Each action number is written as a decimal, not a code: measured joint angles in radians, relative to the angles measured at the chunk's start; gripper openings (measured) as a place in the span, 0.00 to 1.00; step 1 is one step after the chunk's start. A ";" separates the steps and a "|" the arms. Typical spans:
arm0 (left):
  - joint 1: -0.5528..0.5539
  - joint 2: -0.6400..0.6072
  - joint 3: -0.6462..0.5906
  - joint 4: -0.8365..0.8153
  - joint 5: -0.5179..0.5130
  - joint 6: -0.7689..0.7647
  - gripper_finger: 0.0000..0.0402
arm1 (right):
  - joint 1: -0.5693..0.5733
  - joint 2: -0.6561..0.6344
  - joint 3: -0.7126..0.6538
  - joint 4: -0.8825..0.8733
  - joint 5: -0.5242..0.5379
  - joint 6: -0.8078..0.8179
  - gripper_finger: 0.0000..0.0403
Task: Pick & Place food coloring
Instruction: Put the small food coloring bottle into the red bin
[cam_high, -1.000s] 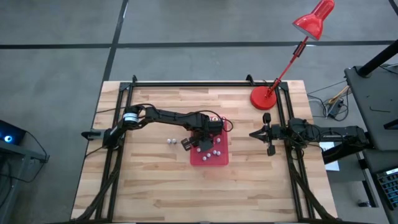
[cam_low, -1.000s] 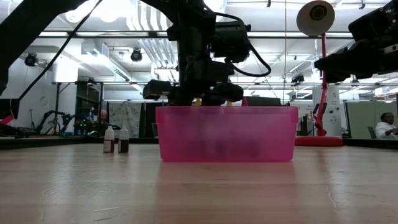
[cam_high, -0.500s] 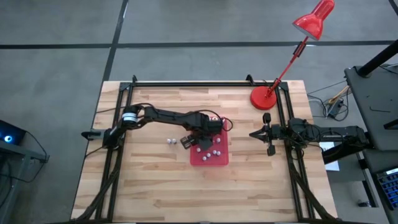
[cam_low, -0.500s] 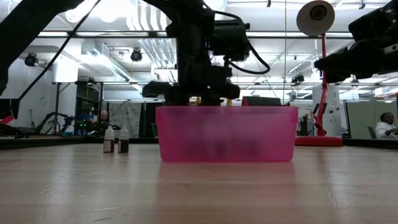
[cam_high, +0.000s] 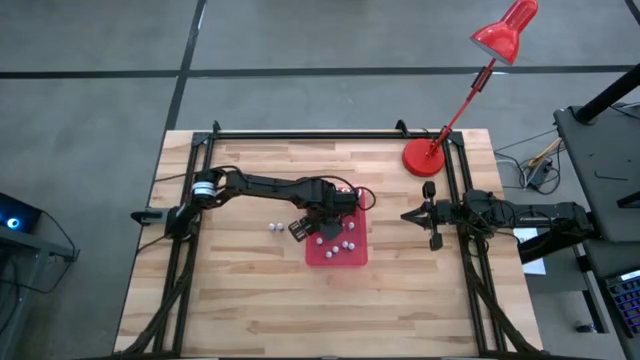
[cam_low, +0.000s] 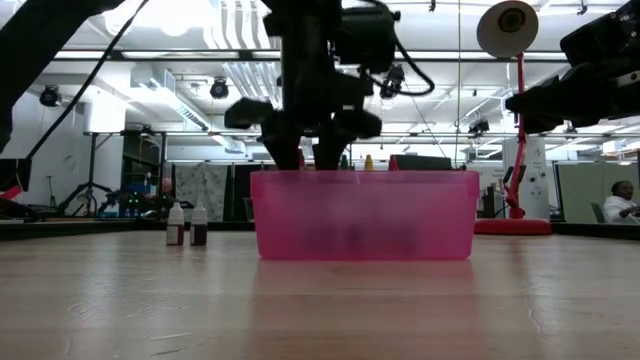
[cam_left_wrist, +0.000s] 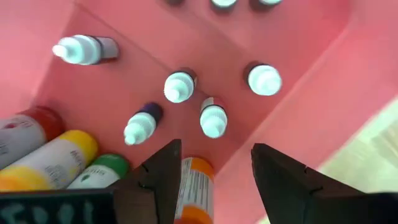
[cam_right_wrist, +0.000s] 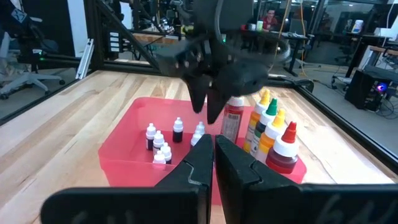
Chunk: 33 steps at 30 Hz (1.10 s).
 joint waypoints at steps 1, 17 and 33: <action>-0.003 -0.005 0.006 -0.005 0.000 -0.005 0.41 | 0.000 0.000 0.000 0.000 0.000 0.001 0.02; -0.036 -0.145 0.003 -0.017 0.002 -0.388 0.41 | 0.000 -0.001 0.000 0.000 0.000 0.000 0.02; -0.035 -0.356 -0.286 0.061 -0.001 -0.718 0.41 | 0.000 0.003 0.000 0.000 -0.001 0.002 0.02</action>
